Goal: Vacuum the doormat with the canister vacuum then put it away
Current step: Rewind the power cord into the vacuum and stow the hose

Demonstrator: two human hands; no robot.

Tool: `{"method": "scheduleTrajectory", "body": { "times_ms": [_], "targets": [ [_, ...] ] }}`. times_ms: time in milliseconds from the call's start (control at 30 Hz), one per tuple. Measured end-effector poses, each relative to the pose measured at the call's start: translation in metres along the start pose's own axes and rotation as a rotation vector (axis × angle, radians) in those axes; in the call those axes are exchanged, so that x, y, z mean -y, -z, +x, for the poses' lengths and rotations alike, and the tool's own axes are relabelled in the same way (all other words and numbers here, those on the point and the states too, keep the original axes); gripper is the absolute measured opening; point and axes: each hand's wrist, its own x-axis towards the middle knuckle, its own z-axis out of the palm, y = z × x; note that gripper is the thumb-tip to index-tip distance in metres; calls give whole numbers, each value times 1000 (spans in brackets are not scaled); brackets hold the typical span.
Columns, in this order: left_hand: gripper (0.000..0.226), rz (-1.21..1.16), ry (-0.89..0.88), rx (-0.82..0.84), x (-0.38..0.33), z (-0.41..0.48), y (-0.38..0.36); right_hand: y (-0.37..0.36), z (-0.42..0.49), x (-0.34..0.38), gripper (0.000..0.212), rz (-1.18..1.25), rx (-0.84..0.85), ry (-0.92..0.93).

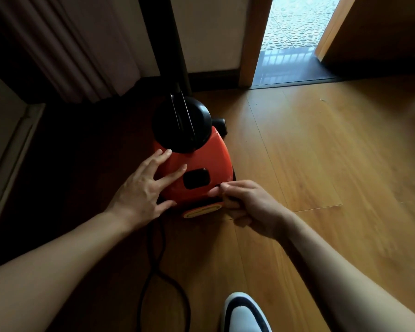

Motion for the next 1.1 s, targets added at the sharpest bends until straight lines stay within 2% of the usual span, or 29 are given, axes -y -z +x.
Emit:
{"method": "scheduleTrajectory", "body": {
  "times_ms": [100, 167, 200, 267, 400, 500, 600, 667, 833, 900, 967, 1100],
  "targets": [
    [89, -37, 6, -2, 0, 1, 1, -31, -1, -10, 23, -462, 142, 32],
    [82, -54, -1, 0, -1, 1, 4, -43, 4, -18, 35, -836, 198, 26],
    [79, -64, 3, 9, -2, 0, 5, -47, 7, -22, 40, -920, 195, 10],
    [77, -107, 37, 47, -7, -2, 6, -53, 12, -29, 38, -898, 165, -18],
    [79, -116, 91, 102, -17, 0, 8, -65, 18, -52, 22, -775, -36, 188],
    [71, -92, 103, 98, -23, -1, 9, -66, 20, -64, 26, -650, -79, 272],
    [77, -89, 111, 86, -26, -6, 5, -67, 18, -70, 29, -536, -120, 348],
    [82, -90, 119, 78, -27, -6, 1, -67, 18, -75, 34, -536, -107, 346],
    [93, -92, 134, 70, -27, -4, -2, -62, 22, -85, 44, -973, -64, 349],
    [94, -95, 148, 58, -29, -4, -4, -62, 23, -84, 48, -1062, -59, 385],
    [98, -90, 162, 63, -32, -3, -4, -61, 22, -84, 51, -1021, -19, 415],
    [114, -36, 184, 96, -38, -1, -4, -55, 15, -87, 40, -864, 100, 424]
  ]
}}
